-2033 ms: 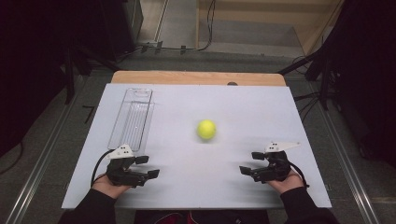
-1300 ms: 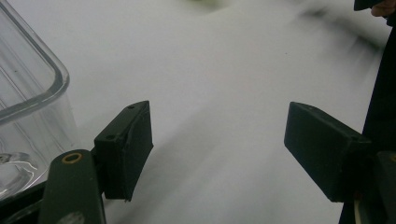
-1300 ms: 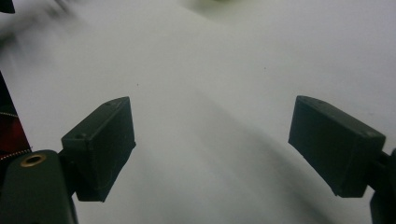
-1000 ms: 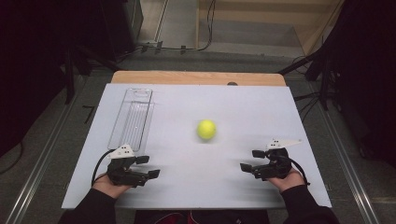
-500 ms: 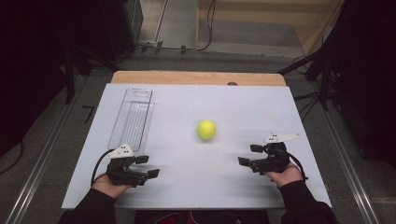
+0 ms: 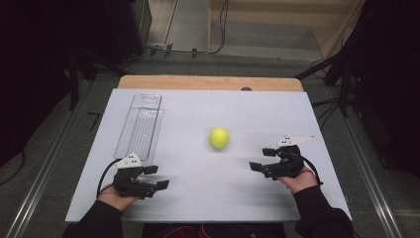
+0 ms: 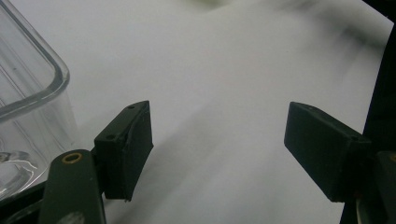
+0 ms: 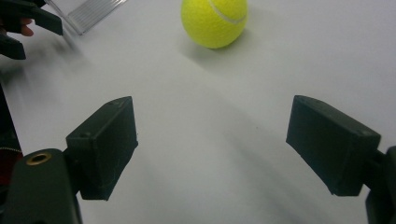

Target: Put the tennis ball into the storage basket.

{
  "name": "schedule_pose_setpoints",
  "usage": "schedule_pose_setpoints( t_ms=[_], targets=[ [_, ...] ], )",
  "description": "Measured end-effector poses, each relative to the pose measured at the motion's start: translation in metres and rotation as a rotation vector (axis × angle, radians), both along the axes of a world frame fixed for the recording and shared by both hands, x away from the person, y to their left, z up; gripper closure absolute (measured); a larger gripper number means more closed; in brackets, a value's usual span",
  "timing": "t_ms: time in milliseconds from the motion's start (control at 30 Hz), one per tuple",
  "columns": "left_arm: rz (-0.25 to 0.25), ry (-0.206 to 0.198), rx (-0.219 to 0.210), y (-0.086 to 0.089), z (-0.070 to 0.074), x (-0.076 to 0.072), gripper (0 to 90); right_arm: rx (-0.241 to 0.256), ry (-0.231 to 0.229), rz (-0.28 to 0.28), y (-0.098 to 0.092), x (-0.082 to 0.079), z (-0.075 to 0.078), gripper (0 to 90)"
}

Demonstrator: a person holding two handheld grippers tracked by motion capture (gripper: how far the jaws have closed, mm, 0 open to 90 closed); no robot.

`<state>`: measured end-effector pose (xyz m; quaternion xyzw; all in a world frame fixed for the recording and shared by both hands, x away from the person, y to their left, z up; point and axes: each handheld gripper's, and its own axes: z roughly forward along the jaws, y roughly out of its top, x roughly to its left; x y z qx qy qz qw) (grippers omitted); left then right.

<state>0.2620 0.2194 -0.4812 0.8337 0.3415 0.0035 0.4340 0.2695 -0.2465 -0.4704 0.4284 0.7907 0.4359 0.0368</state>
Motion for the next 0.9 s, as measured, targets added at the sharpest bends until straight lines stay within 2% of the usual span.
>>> schedule_pose_setpoints(
  t_ms=[533, 767, 833, 900],
  targets=[
    [0.002, 0.005, 0.004, 0.0, -0.001, 0.0, 23.9, 0.0, -0.009, 0.013, 0.01, 0.012, 0.004, 14.2],
    [0.001, 0.004, 0.003, 0.0, -0.001, 0.0, 24.0, -0.002, -0.021, 0.009, 0.013, 0.018, 0.005, 11.0],
    [0.0, 0.005, 0.003, 0.0, -0.001, 0.0, 24.0, 0.001, -0.013, 0.011, 0.014, 0.021, 0.006, 8.8],
    [-0.002, 0.005, 0.003, 0.0, -0.001, 0.0, 24.0, 0.002, -0.015, 0.016, 0.017, 0.023, 0.006, 0.0]
  ],
)
